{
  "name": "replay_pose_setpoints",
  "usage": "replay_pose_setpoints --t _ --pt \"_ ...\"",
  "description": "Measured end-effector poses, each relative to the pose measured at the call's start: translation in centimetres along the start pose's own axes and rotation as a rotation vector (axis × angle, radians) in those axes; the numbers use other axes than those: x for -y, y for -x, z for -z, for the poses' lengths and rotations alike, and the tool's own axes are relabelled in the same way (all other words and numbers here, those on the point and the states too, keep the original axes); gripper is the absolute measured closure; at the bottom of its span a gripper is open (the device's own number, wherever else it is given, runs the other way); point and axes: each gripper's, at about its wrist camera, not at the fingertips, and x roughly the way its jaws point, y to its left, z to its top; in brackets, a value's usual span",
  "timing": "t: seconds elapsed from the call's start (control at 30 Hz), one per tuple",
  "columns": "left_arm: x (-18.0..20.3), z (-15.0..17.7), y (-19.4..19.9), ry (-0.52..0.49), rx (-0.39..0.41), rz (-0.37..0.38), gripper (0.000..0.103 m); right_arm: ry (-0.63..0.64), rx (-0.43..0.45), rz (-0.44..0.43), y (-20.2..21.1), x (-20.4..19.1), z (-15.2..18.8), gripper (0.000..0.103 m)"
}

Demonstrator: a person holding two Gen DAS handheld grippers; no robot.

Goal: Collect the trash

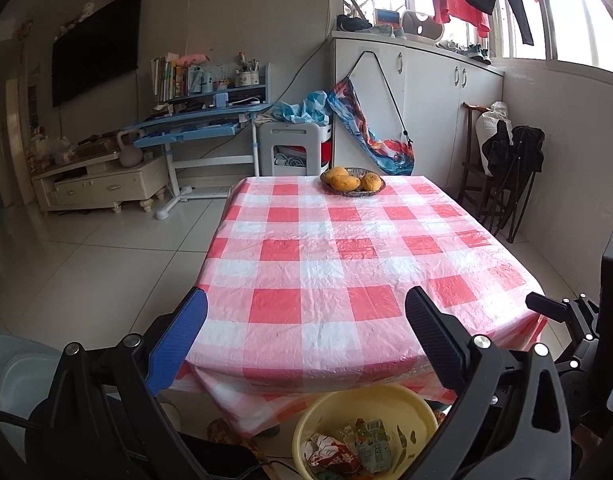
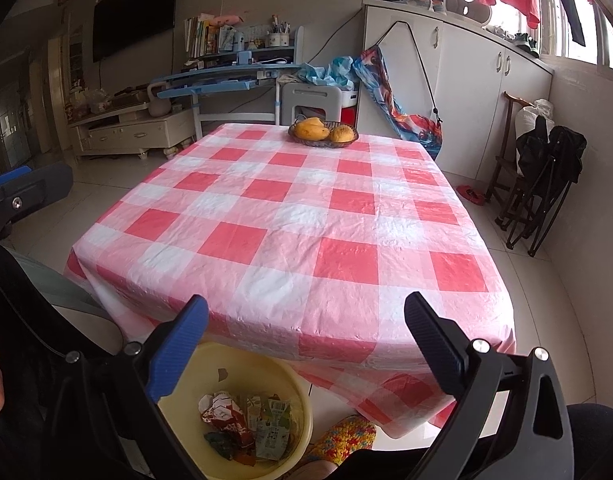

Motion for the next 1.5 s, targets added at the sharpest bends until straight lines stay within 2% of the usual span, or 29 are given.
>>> replay_pose_setpoints --t 0.53,1.03,1.17,1.37,1.5 --pt "1.2 -0.1 0.1 -0.031 0.002 0.031 0.007 -0.023 0.033 0.037 0.5 0.9 -0.4 0.008" --pt "1.4 0.0 0.1 -0.038 -0.009 0.015 0.007 -0.032 0.050 0.059 0.7 1.3 -0.6 0.008" --pt "1.2 0.1 0.2 -0.036 -0.009 -0.001 0.007 -0.022 0.049 0.060 0.6 1.0 -0.6 0.008" --pt "0.6 0.5 0.2 -0.020 -0.016 0.016 0.007 0.003 0.052 0.061 0.6 0.1 -0.2 0.008" --pt "0.3 0.8 0.3 -0.036 -0.016 -0.009 0.007 0.023 0.054 0.068 0.4 -0.6 0.0 0.008"
